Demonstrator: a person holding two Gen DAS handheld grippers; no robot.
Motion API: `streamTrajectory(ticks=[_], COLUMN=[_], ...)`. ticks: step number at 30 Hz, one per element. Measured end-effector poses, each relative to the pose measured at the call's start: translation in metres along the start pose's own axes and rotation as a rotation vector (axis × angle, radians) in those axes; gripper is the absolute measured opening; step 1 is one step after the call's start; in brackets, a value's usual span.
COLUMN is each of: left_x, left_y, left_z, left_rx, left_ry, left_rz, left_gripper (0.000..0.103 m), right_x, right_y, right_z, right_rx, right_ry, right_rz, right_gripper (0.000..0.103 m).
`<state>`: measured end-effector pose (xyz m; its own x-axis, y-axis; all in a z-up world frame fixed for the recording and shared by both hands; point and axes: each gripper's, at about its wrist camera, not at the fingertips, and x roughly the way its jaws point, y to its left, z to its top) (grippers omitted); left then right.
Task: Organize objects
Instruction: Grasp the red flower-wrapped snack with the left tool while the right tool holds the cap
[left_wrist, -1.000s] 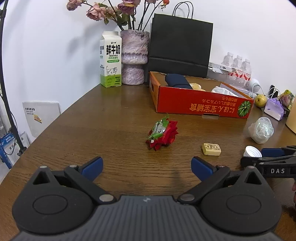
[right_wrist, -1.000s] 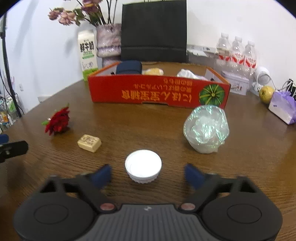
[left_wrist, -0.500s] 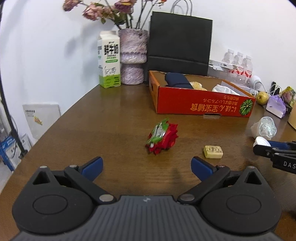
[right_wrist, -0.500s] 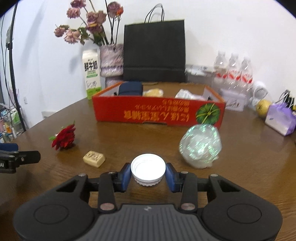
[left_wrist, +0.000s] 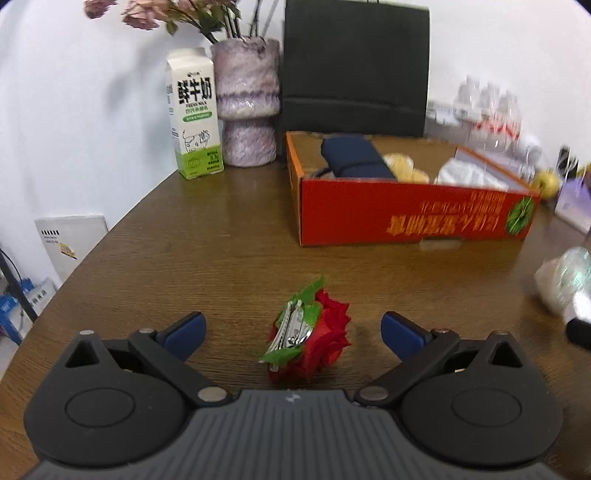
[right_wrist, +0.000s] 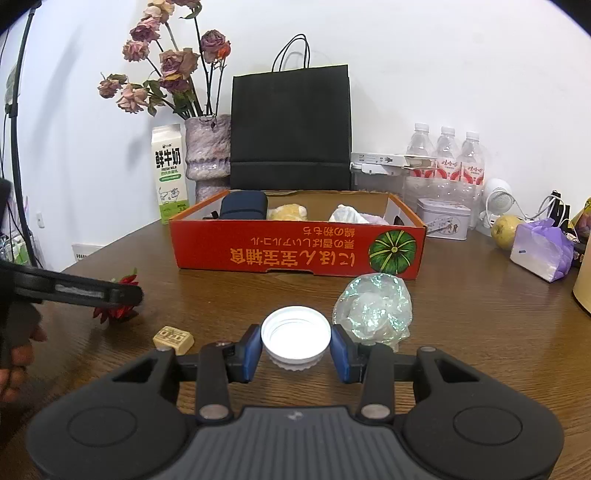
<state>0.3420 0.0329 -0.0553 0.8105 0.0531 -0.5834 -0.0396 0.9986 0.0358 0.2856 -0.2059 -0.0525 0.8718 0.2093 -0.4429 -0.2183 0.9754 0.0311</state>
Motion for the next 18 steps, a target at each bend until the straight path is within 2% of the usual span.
streamTrajectory(ticks=[2,4,7,8,12,18], left_x=[0.003,0.005,0.008,0.01,0.006,-0.012], left_y=[-0.001,0.0,0.004,0.005,0.01,0.015], left_z=[-0.001,-0.001,-0.003,-0.003,-0.004,-0.004], left_rx=[0.008,0.0,-0.022,-0.027,-0.047,-0.06], left_ry=[0.0,0.008,0.019,0.03,0.023,-0.033], left_rz=[-0.009,-0.027,-0.054,-0.058,-0.075,-0.039], left_gripper=[0.095,0.084,0.061,0.047,0.042,0.041], right_x=[0.001,0.0,0.001,0.001,0.001,0.0], right_y=[-0.001,0.0,0.002,0.002,0.001,0.004], right_z=[0.001,0.0,-0.001,-0.001,-0.002,-0.003], right_rx=[0.005,0.003,-0.006,-0.007,-0.006,-0.016], right_ry=[-0.003,-0.003,0.0,-0.001,-0.004,-0.016], right_rz=[-0.004,-0.003,-0.004,-0.006,-0.011,-0.015], right_gripper=[0.039,0.039,0.039,0.039,0.039,0.039])
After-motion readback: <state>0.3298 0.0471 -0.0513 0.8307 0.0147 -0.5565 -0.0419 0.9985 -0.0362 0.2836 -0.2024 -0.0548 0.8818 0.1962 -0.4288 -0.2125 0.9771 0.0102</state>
